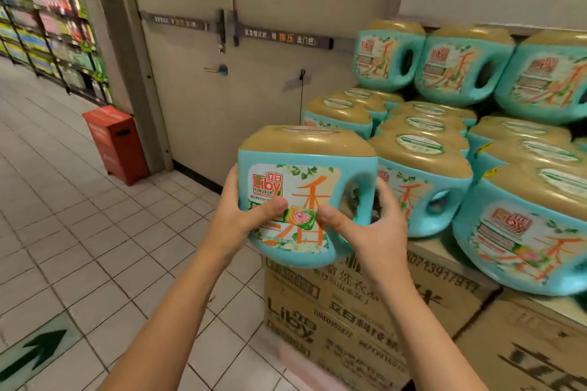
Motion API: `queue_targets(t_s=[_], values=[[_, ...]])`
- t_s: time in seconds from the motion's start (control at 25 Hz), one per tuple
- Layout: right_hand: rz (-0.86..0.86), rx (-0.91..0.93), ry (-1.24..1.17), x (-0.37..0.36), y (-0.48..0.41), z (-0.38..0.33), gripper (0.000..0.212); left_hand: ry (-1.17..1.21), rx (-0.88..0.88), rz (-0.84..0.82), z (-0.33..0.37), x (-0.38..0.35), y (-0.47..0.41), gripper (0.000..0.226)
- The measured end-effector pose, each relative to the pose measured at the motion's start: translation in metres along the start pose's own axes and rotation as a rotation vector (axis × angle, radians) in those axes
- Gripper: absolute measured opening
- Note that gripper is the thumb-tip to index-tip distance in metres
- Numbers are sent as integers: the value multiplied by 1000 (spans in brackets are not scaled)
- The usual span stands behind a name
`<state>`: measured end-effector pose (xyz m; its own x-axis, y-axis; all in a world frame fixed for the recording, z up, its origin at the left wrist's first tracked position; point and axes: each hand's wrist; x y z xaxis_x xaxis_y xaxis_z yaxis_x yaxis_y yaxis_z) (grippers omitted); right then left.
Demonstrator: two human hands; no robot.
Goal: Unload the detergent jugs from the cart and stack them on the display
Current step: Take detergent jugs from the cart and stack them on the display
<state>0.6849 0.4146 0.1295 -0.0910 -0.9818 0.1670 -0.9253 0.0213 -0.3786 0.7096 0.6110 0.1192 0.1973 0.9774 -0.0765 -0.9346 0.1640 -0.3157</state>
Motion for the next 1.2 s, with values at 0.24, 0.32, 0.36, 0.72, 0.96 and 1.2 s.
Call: queue_targets(t_s=[0.24, 0.32, 0.36, 0.72, 0.96, 1.2], values=[[159, -38, 109, -40, -61, 31, 68, 0, 47, -220, -41, 56, -99, 95], [241, -62, 100, -54, -74, 39, 70, 4, 73, -330, -51, 72, -127, 95], [259, -67, 91, -58, -78, 42, 72, 5, 85, -365, -56, 77, -137, 97], [434, -135, 122, -88, -103, 74, 85, 25, 84, -553, -94, 90, -199, 95], [514, -180, 305, -92, -110, 78, 98, -21, 50, -497, -103, 78, -211, 96], [538, -224, 451, -94, -120, 78, 99, -17, -10, -431, -110, 73, -219, 95]])
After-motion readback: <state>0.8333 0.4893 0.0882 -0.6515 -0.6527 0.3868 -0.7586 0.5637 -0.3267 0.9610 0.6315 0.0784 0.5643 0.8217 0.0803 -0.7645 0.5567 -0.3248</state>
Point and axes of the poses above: each hand's wrist, its own y-axis away from the middle knuckle, its own x-axis out of the back of the hand, z = x × y, and after that the axes turned 10 degrees about -z, right-handed
